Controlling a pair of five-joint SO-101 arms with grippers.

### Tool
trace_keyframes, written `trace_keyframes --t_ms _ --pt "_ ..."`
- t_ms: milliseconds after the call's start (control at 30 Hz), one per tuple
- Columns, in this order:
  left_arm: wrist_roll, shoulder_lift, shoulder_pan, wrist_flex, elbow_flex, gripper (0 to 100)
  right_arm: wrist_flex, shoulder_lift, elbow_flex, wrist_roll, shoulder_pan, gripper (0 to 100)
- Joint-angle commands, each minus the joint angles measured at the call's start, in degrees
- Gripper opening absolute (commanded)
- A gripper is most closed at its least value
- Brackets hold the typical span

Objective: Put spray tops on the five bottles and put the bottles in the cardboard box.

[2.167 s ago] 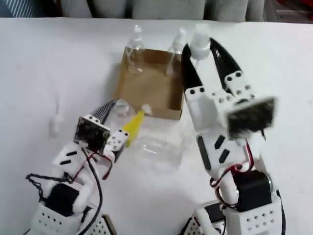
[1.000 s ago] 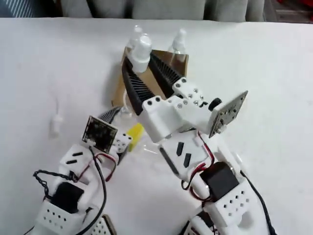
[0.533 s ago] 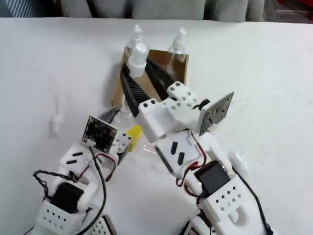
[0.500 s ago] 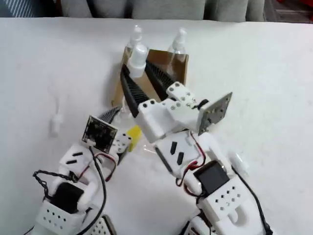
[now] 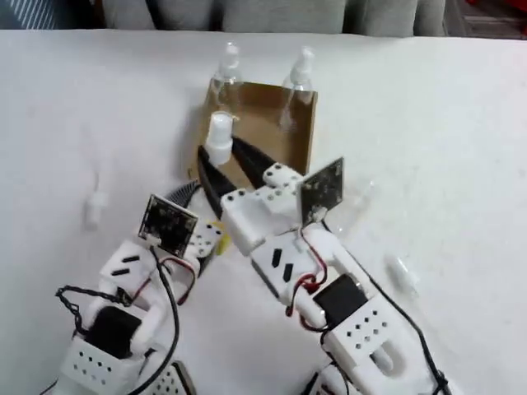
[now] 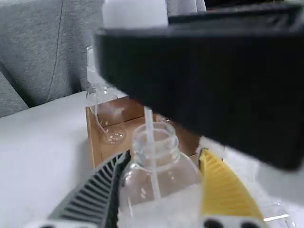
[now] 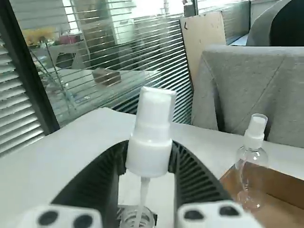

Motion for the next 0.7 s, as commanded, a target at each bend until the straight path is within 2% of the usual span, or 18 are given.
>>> trace_keyframes --t_ms 0,200,400,600,667 --pt "-0.44 -0.84 0.13 -1.85 0.18 2 2.07 -0.40 -0.97 0.00 -1.01 1.5" --pt "-0.70 -0.84 0.13 -9.67 4.75 2 9.54 -0.40 -3.16 0.09 -1.45 1.8" --pt "-0.70 -0.84 0.13 -10.90 5.27 2 20.09 -0.40 -8.00 0.09 -4.00 2.9" --pt "-0.70 -0.84 0.13 -10.99 5.27 2 30.37 -0.40 -12.57 0.09 -4.00 22.8" --pt "-0.70 -0.84 0.13 -10.99 5.27 2 33.19 -0.40 -14.51 0.09 -3.82 25.5"
